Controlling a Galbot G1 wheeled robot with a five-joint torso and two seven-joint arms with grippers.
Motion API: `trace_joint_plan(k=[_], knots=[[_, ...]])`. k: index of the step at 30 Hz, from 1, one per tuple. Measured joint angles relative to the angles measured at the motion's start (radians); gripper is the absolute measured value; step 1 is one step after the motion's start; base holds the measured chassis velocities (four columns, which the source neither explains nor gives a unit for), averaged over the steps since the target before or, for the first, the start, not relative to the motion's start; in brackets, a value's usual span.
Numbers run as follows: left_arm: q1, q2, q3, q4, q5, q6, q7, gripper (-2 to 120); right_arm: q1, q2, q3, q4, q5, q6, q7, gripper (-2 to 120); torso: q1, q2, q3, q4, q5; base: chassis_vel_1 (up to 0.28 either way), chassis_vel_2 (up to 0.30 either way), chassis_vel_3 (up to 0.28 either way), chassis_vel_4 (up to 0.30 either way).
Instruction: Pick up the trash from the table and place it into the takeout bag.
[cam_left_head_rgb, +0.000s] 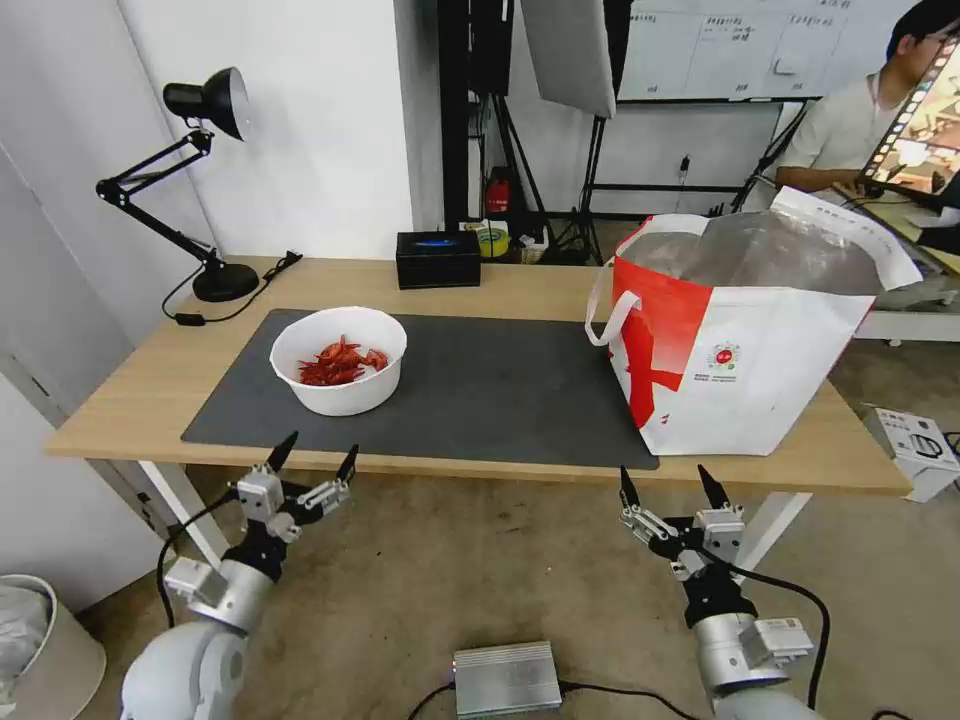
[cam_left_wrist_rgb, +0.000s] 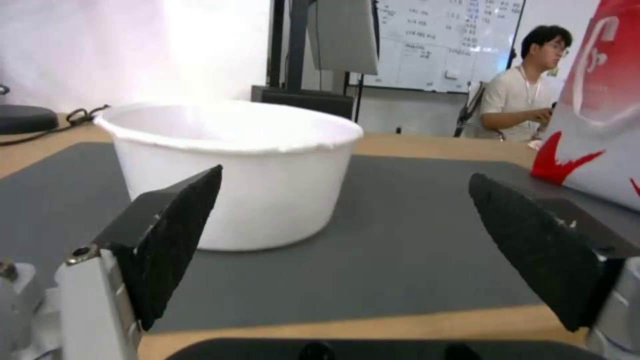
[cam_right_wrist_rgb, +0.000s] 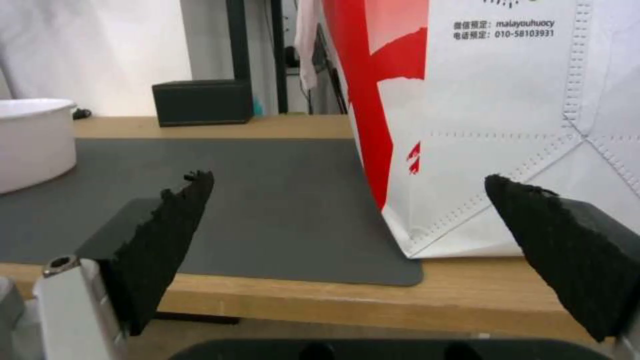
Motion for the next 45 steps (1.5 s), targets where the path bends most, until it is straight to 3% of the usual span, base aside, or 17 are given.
trace_joint_plan(k=[7, 19, 36, 45], knots=[[-0.037, 0.052, -0.012, -0.009, -0.041, 0.051, -0.022, 100, 0.0, 0.0, 0.0, 0.0, 0.0, 0.0, 0.0, 100, 0.0, 0.0, 0.0, 0.0, 0.0001, 0.0, 0.0, 0.0, 0.0], [-0.138, 0.202, -0.003, 0.012, -0.136, 0.15, -0.088, 100, 0.0, 0.0, 0.0, 0.0, 0.001, 0.0, 0.0, 100, 0.0, 0.0, 0.0, 0.0, -0.0002, 0.0, 0.0, 0.0, 0.0], [-0.353, 0.39, 0.124, 0.196, -0.23, 0.173, -0.128, 100, 0.0, 0.0, 0.0, 0.0, 0.001, 0.0, 0.0, 100, 0.0, 0.0, 0.0, 0.0001, 0.0, 0.0, 0.0, 0.0, 0.0], [-0.516, 0.476, 0.225, 0.306, -0.253, 0.252, -0.172, 100, 0.0, 0.0, 0.0, 0.0, 0.001, 0.0, 0.0, 100, 0.0, 0.0, 0.0, 0.0001, 0.0, 0.0, 0.0, 0.0, 0.0]])
